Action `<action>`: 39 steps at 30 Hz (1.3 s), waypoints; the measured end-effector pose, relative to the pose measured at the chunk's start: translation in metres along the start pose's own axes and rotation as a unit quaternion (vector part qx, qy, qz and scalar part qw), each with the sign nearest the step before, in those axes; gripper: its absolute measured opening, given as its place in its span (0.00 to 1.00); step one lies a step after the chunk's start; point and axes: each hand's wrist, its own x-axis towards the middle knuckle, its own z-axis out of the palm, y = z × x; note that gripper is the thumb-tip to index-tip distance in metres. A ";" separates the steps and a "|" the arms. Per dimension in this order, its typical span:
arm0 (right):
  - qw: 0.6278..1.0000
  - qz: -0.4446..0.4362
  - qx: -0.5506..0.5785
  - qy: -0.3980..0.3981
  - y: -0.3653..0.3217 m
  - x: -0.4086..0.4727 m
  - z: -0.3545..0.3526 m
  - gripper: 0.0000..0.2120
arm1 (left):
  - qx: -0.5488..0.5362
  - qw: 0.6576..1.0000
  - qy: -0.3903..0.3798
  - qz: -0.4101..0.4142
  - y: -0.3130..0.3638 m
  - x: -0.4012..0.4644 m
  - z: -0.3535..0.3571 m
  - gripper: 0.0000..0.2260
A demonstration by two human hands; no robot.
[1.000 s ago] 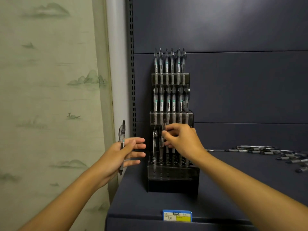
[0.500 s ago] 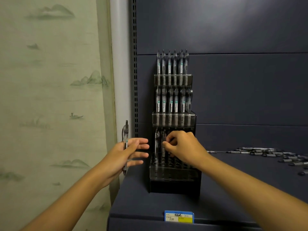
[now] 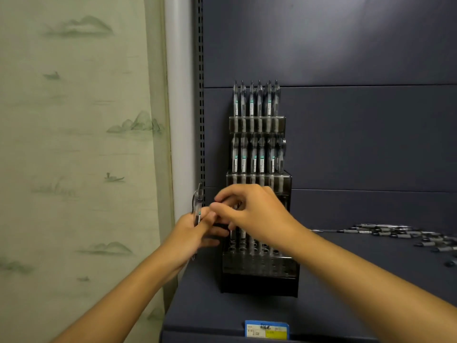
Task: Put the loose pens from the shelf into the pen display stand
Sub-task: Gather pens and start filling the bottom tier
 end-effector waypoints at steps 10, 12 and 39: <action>0.998 0.012 0.030 0.047 -0.008 0.008 0.013 0.08 | 0.030 0.999 -0.007 0.042 0.005 0.001 0.012 0.09; 0.996 0.015 0.049 0.074 -0.007 0.009 0.009 0.07 | 0.034 0.998 -0.011 0.049 0.002 0.003 0.011 0.07; 0.990 0.098 0.039 0.098 0.068 -0.004 -0.017 0.07 | 0.052 0.997 0.049 0.008 -0.027 0.010 -0.009 0.09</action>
